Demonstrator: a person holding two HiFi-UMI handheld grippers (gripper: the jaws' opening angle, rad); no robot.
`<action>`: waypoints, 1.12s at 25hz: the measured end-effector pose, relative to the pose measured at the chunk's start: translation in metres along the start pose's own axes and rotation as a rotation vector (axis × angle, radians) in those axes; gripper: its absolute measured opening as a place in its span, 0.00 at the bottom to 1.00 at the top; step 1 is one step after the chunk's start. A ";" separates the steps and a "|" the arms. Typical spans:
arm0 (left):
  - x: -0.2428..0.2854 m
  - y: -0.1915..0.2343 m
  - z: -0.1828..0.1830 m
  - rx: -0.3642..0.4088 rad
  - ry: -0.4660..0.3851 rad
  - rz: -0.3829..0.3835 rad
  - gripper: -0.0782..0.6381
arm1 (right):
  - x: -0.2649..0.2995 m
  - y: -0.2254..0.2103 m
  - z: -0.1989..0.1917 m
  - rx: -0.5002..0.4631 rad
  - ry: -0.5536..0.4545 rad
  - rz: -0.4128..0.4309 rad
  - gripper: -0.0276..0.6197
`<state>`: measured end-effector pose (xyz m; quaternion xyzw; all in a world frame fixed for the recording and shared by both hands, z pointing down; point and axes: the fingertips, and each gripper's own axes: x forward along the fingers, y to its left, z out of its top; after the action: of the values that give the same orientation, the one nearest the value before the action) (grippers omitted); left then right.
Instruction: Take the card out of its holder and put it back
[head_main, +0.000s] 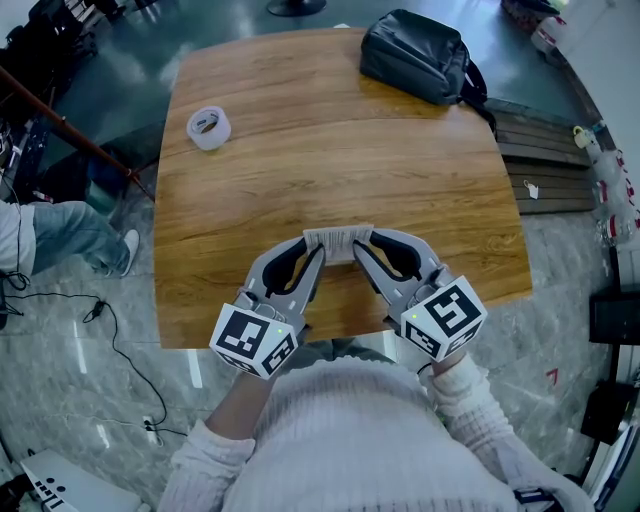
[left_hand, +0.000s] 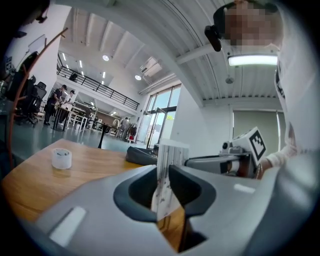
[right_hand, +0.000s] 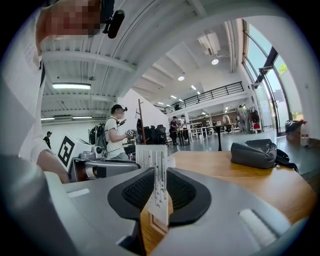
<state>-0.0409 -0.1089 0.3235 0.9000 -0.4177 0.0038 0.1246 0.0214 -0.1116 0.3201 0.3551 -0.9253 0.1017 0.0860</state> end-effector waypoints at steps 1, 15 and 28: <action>0.001 0.001 0.000 -0.004 -0.001 -0.002 0.21 | 0.001 0.000 0.000 0.000 0.000 0.000 0.15; 0.009 0.015 -0.009 -0.031 0.014 -0.010 0.21 | 0.017 -0.012 -0.011 0.014 0.026 0.022 0.15; 0.026 0.030 -0.035 -0.083 0.057 0.004 0.21 | 0.033 -0.029 -0.040 0.072 0.069 0.049 0.15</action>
<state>-0.0438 -0.1391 0.3668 0.8928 -0.4154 0.0124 0.1739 0.0203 -0.1433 0.3698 0.3315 -0.9259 0.1491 0.1024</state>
